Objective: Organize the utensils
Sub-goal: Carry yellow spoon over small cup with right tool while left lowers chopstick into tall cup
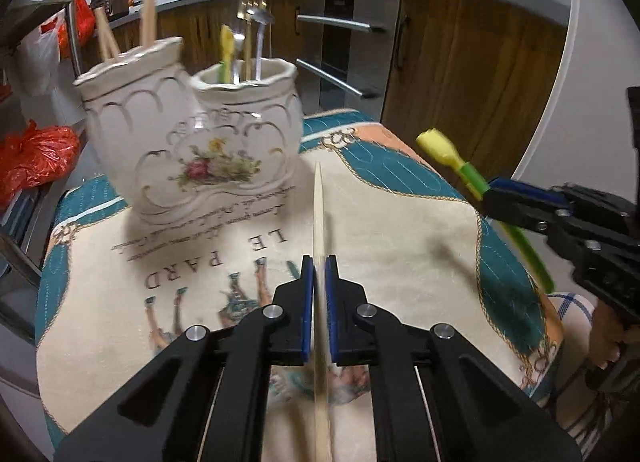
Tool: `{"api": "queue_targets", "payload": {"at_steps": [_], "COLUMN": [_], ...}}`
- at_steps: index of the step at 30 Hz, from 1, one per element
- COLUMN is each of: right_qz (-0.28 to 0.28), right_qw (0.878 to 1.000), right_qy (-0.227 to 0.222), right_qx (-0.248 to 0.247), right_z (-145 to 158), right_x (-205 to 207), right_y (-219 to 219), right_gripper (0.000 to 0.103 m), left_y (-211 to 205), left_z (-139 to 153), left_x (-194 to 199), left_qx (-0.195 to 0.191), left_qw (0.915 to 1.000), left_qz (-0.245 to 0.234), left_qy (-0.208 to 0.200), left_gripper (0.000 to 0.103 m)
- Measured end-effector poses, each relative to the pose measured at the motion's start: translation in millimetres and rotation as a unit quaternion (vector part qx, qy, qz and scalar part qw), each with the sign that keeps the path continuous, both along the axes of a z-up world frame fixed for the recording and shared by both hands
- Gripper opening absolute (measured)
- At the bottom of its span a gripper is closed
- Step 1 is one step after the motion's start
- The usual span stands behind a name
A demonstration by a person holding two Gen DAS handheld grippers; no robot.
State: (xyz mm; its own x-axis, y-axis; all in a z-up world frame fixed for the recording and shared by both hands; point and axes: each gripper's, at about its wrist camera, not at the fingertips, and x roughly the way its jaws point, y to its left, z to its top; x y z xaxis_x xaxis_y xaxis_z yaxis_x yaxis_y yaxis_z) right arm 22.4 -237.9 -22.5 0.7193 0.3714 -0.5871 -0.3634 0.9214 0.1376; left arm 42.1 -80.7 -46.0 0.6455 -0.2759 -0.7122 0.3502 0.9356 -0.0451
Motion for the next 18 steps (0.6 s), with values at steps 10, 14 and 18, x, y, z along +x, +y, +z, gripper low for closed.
{"api": "queue_targets", "payload": {"at_steps": [10,14,18], "right_qz": [0.013,0.013,0.012], "right_qw": [1.000,0.999,0.996], "right_qy": [-0.018,-0.049,-0.079], "right_qx": [0.006,0.018,0.038], "right_z": [8.5,28.7,46.6], "right_x": [13.4,25.3,44.3], "right_y": [22.4,29.8,37.9], "right_gripper": [0.010,0.010,0.010], "left_y": [49.3,60.2,72.3], "left_z": [34.9,61.5,85.0], "left_x": [-13.1,-3.8,16.2], "left_qx": [-0.053,-0.060,-0.078], "left_qw": [0.9958,0.9906,0.9844], "left_qz": [-0.007,-0.001,0.006], "left_qy": [-0.074,-0.123,-0.157], "left_gripper": [0.006,0.006,0.006]}}
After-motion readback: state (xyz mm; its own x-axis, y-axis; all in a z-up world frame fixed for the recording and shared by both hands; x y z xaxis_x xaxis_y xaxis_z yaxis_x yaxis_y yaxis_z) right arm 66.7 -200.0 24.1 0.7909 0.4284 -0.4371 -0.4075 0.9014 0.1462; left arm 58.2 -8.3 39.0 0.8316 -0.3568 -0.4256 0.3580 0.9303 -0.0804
